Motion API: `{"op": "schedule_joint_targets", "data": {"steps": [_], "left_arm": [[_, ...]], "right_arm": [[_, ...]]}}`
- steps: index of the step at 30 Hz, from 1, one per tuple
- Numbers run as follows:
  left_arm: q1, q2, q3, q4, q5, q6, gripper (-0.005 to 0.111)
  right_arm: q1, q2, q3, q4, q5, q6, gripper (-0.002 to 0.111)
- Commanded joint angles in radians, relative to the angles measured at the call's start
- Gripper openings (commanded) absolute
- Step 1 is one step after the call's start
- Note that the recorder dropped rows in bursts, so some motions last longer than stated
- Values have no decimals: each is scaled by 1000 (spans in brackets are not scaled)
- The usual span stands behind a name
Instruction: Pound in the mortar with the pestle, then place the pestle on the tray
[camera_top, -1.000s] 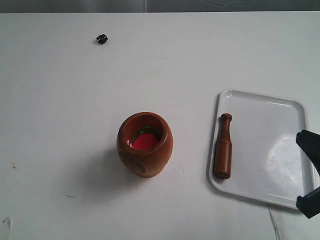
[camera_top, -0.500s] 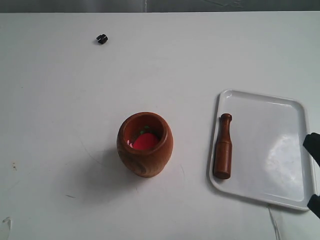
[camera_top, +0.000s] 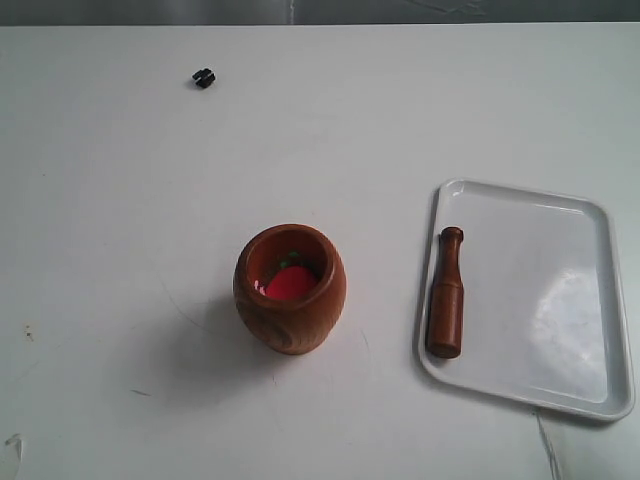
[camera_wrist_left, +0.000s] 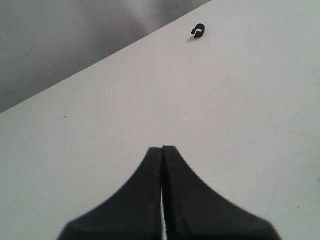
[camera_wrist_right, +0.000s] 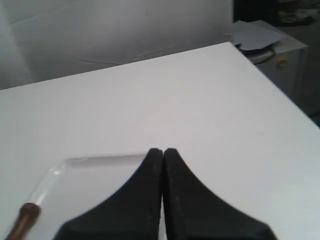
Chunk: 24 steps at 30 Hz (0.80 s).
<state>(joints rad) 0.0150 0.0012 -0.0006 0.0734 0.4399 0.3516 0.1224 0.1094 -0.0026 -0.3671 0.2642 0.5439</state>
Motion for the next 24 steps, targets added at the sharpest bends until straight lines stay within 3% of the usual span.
{"op": "schedule_joint_targets", "data": {"steps": [1, 21, 24], "left_arm": [[-8, -1, 1, -7, -3, -8, 0], [-8, -1, 1, -7, -3, -8, 0], [-8, -1, 1, -7, -3, -8, 0]], "right_arm": [[-112, -3, 3, 5, 51, -42, 0], [-84, -109, 3, 11, 92, -168, 0], [-35, -109, 3, 8, 92, -170, 0]]}}
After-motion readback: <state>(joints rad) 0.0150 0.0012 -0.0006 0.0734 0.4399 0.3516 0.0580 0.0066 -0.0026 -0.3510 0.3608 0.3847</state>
